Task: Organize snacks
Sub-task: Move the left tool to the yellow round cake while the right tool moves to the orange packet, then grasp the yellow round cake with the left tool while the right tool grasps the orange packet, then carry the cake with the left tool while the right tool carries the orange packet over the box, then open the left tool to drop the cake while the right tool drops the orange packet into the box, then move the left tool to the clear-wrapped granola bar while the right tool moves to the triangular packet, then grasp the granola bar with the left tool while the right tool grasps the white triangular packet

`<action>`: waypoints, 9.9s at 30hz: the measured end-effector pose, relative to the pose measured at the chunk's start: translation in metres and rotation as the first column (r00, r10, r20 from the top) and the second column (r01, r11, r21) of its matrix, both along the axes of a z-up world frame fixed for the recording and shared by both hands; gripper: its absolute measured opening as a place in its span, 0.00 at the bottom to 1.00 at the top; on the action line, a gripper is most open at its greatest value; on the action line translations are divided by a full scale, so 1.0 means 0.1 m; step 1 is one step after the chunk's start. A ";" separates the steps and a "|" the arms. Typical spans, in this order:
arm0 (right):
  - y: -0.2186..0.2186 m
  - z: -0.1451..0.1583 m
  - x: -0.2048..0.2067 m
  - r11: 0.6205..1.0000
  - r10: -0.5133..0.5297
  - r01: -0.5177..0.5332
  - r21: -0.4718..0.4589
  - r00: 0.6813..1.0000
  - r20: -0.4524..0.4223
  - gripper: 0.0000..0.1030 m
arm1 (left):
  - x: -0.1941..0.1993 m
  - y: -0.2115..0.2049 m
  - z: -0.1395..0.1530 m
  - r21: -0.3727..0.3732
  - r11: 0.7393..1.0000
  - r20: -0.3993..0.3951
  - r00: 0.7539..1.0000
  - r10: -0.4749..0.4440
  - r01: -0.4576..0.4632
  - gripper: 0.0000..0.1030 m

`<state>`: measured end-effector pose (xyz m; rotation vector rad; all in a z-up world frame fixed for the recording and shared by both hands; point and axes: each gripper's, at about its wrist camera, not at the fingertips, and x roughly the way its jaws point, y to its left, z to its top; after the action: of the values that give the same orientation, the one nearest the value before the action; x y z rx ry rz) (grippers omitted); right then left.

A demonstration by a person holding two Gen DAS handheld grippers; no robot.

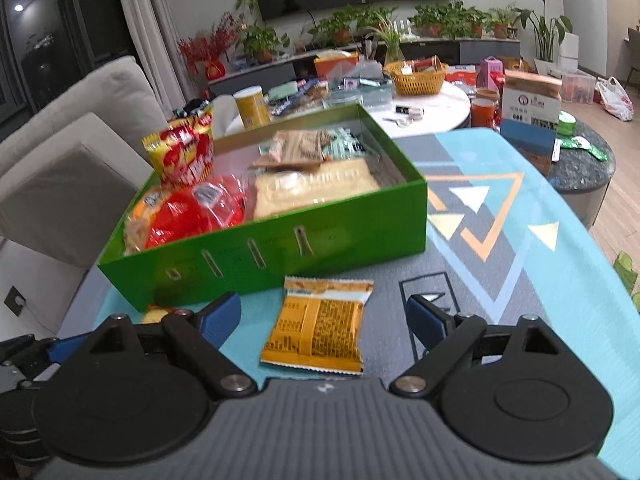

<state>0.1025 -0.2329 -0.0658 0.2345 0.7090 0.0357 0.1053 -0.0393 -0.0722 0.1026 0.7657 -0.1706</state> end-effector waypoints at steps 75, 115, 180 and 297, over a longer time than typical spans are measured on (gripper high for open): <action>-0.12 0.92 -0.32 0.999 0.041 -0.029 -0.045 0.957 0.288 0.58 | -0.23 -0.13 1.08 -0.069 0.996 0.287 0.958 -0.026 0.048 0.34; -0.25 0.76 0.59 1.000 0.011 -0.015 0.013 0.971 0.238 0.58 | 0.89 -0.49 1.00 -0.048 0.995 0.227 0.971 -0.069 0.082 0.34; -0.32 0.57 0.54 0.998 -0.008 -0.003 0.060 0.984 0.178 0.58 | 0.95 -0.44 0.86 0.002 0.999 0.220 0.975 -0.034 0.035 0.53; -0.06 -0.17 -0.66 0.974 0.225 -0.226 -0.005 0.973 -0.048 0.61 | -0.43 -0.09 -0.08 -0.012 0.983 -0.054 0.982 -0.183 0.182 0.34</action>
<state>0.0369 -0.2385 -0.0824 0.1444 0.7800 0.2440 0.0622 -0.0487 -0.0803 0.1621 0.8106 -0.3516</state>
